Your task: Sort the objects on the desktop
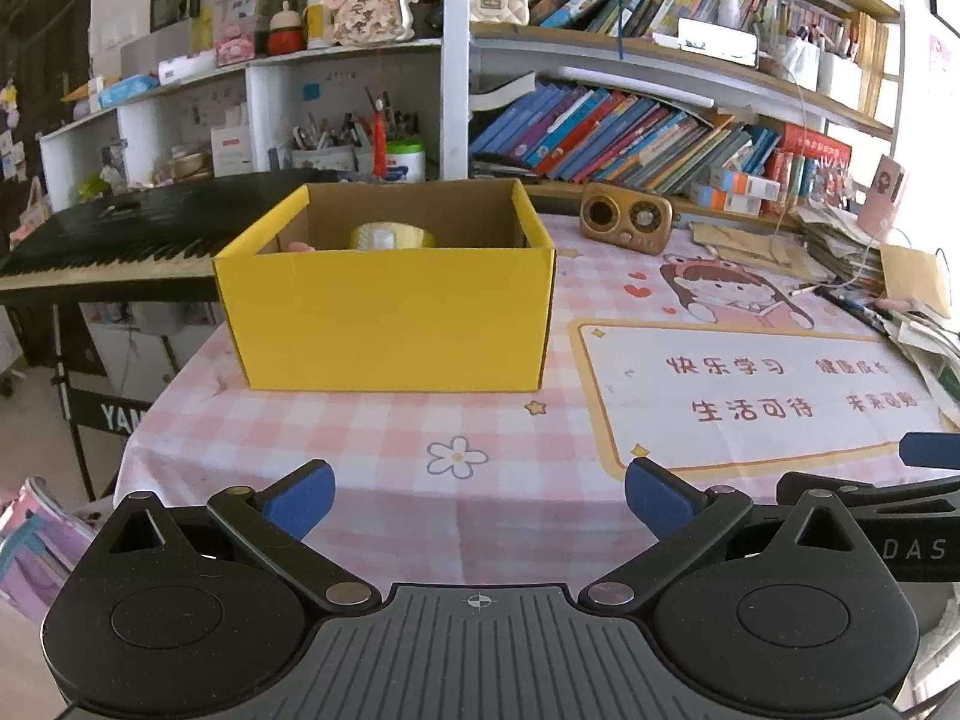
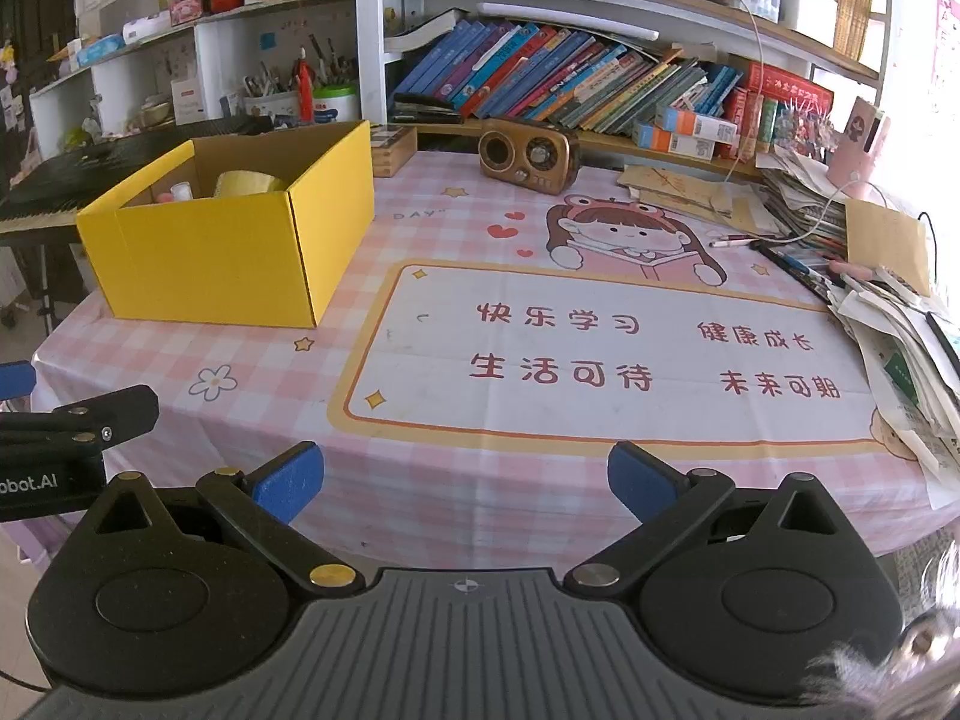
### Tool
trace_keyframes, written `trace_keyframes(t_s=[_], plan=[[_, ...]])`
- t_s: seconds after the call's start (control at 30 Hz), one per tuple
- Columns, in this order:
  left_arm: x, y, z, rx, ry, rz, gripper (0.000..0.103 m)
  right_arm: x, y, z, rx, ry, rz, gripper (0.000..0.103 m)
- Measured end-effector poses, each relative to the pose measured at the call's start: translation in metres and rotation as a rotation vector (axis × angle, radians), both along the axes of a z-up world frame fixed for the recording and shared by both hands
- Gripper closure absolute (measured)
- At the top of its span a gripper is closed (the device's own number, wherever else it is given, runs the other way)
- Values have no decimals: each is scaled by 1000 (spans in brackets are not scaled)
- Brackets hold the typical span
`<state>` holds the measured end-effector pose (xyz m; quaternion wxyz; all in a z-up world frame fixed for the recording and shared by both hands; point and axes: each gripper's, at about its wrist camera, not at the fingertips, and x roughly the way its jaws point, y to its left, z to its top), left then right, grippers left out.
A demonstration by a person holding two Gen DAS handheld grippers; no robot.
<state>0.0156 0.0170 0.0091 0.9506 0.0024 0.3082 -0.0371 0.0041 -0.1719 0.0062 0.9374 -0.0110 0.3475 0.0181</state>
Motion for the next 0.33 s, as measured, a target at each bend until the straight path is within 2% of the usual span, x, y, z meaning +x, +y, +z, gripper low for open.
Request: trace_keyframes(t_s=[0.33], plan=[[3, 1, -1, 4, -5, 8, 0, 4, 2, -4, 3, 13, 2, 1]])
